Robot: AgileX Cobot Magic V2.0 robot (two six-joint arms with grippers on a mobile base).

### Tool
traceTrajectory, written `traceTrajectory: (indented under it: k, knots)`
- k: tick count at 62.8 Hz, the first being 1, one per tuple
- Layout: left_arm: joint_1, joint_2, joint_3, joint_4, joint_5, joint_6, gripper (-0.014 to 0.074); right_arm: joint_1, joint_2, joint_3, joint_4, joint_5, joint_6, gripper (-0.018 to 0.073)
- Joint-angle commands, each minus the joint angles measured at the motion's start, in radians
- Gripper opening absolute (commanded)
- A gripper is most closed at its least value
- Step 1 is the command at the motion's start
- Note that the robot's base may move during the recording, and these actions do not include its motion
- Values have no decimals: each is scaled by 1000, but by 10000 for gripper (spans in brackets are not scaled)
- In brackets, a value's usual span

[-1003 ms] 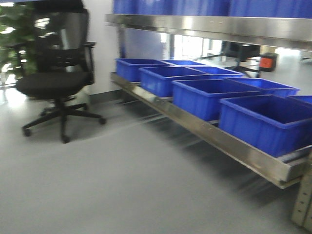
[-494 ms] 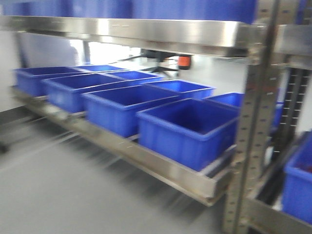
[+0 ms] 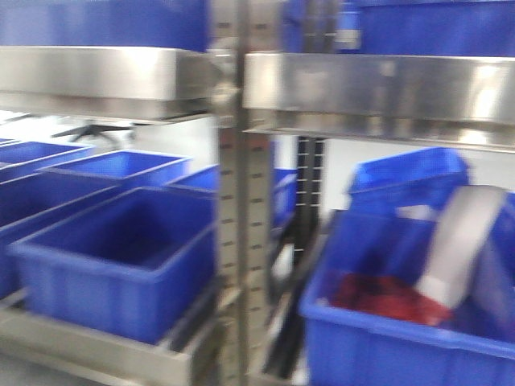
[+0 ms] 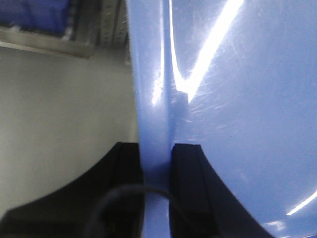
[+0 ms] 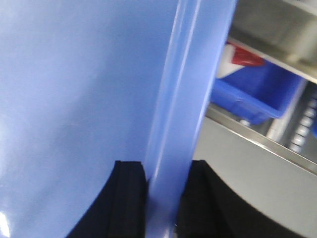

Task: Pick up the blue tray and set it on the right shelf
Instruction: 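Hold the tray while the base drives to the steel shelf with blue bins, then raise the tray with both grippers above the upper shelf level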

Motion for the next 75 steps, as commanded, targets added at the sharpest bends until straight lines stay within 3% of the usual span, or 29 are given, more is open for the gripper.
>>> traceTrajectory:
  k: [1,75]
  knots:
    - [-7,-21,-26,-6,89,25,-48,-2,-20,-26,-29,-57,-28,57]
    - [-7,13,-26,-6,89,25,-48,-2,-20,-26,-29,-57,-28,57]
